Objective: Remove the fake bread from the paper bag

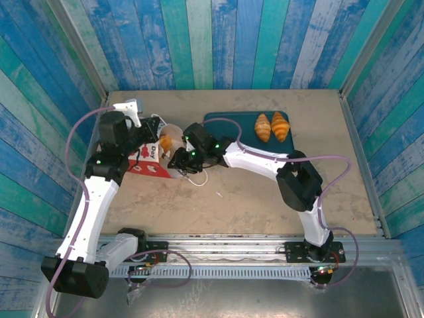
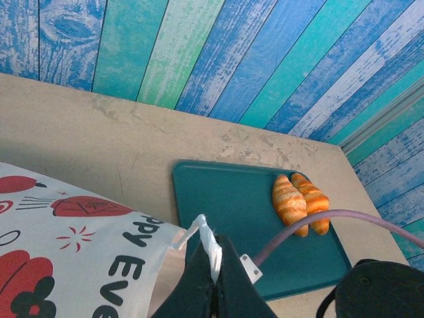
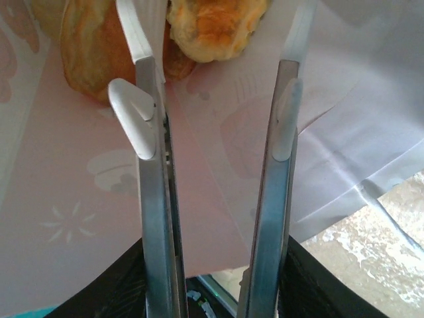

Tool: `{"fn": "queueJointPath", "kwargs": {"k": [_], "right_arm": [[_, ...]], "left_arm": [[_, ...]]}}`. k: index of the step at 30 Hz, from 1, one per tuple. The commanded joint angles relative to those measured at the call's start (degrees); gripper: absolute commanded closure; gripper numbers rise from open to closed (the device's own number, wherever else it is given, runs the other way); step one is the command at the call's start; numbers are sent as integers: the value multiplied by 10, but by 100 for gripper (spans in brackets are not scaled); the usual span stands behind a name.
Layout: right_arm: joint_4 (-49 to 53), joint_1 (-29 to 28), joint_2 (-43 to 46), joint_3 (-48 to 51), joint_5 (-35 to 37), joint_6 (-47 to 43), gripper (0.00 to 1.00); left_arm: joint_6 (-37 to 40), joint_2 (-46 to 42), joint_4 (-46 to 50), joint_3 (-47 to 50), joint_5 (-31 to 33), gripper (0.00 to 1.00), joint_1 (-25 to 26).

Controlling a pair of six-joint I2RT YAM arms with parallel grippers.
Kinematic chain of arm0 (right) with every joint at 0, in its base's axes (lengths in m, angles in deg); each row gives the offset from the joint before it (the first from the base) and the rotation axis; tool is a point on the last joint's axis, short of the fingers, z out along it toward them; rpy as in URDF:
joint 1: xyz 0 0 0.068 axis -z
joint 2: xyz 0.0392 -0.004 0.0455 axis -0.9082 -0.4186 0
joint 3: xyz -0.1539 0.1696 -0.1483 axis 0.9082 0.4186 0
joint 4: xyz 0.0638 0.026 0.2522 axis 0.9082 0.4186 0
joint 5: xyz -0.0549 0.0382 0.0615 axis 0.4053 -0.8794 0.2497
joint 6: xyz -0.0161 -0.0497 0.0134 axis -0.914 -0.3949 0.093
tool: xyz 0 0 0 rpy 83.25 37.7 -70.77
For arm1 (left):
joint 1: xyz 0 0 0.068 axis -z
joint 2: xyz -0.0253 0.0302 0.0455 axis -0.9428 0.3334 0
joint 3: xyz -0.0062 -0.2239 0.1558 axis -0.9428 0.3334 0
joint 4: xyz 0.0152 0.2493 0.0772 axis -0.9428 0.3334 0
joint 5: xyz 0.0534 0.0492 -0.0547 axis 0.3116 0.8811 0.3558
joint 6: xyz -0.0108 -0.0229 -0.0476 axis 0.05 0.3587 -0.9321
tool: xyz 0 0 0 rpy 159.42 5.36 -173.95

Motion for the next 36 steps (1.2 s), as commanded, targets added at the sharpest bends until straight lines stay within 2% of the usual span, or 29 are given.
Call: {"fn": "queueJointPath", "kwargs": {"k": [1,9,20,30,34,36], "right_arm": [[-28,3,-19,-25,2,6,55],[-4,6,8,-16,17,-52,69],[43,21,132,68,41,-160,70],[79,30,192,139,90,-231,69],[77,43,167,124,18,-227,64],[70,44,158,122,16,-218,62]], "left_arm": [[7,-7,-14,0,-8,100,0],[4,-5,-15,3,2,100,0],[-11,8,-26,8,13,100,0],[-21,19,-41,7,5,100,0],[-24,24,-44,6,-5,100,0],[-24,25,-43,6,-8,100,0]]}}
